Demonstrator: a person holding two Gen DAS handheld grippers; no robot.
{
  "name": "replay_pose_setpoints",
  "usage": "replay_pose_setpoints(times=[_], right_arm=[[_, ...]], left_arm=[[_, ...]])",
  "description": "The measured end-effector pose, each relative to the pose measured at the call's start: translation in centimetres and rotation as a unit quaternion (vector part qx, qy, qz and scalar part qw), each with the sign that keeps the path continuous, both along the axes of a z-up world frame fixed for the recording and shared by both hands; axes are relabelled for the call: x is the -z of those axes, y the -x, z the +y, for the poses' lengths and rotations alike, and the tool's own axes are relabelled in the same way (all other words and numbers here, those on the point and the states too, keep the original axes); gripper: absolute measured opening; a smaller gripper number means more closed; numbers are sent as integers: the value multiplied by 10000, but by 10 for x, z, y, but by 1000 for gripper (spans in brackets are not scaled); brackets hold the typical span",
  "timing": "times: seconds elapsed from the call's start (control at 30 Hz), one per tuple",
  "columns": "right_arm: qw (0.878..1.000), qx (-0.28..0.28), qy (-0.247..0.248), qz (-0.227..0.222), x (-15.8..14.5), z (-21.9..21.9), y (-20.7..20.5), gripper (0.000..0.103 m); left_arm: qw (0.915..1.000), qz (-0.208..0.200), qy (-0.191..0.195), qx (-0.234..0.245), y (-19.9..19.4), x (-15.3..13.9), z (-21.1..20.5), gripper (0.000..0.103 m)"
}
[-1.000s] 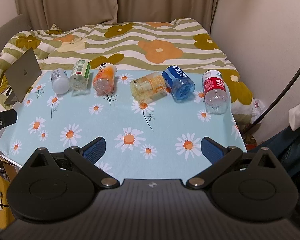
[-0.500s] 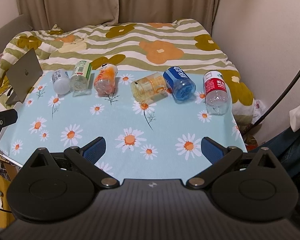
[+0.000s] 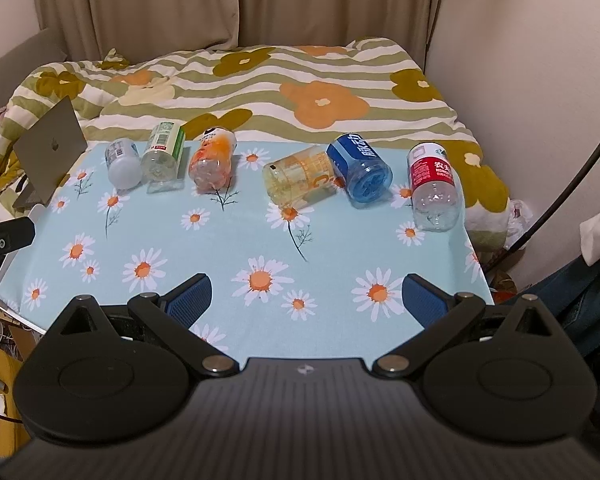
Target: Flip cup upright
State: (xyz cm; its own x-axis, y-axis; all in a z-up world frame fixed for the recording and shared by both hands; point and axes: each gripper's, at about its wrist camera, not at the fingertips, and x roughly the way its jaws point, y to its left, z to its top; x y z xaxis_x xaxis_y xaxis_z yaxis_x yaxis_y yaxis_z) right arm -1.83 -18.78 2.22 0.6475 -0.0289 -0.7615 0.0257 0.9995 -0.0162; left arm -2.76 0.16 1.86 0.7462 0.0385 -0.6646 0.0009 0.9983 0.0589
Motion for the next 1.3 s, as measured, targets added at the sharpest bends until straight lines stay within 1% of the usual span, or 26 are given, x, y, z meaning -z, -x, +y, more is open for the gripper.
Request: replay_pose_setpoints(times=[0.2, 0.33, 0.4, 0.47, 0.53, 0.7, 0.9, 1.0, 1.17, 1.3], right_arm=[[9999, -123, -45, 3, -4, -10, -9, 103], [9994, -327, -108, -77, -3, -15, -18, 103], [9990, -419, -153, -83, 0, -18, -25, 103], [9988, -456, -179, -52, 4, -20, -31, 103], [9989, -433, -186, 13, 7, -20, -37, 103], [9991, -280, -269, 171, 20, -18, -57, 103], [9987, 77, -302, 406, 31, -8, -87, 103], [9985, 199, -203, 466, 33, -1, -102, 103], [9966, 518, -148, 624, 38, 6, -130, 103], [9945, 671, -51, 803, 46, 11, -149, 103]], left_arm=[[9998, 46, 130, -155, -5, -1, 0, 103], [9993, -64, 75, -354, -11, -4, 0, 103], [9990, -84, -33, -440, -18, -5, 2, 103], [9988, -43, -39, -480, -27, -4, 5, 103], [9986, 68, 68, -529, -38, -2, 10, 103], [9975, 258, 299, -585, -76, 4, 28, 103], [9949, 542, 600, -597, -131, 16, 55, 103], [9916, 736, 804, -689, -160, 25, 69, 103], [9847, 1108, 1141, -710, -206, 47, 85, 101], [9767, 1417, 1409, -780, -242, 67, 96, 100]])
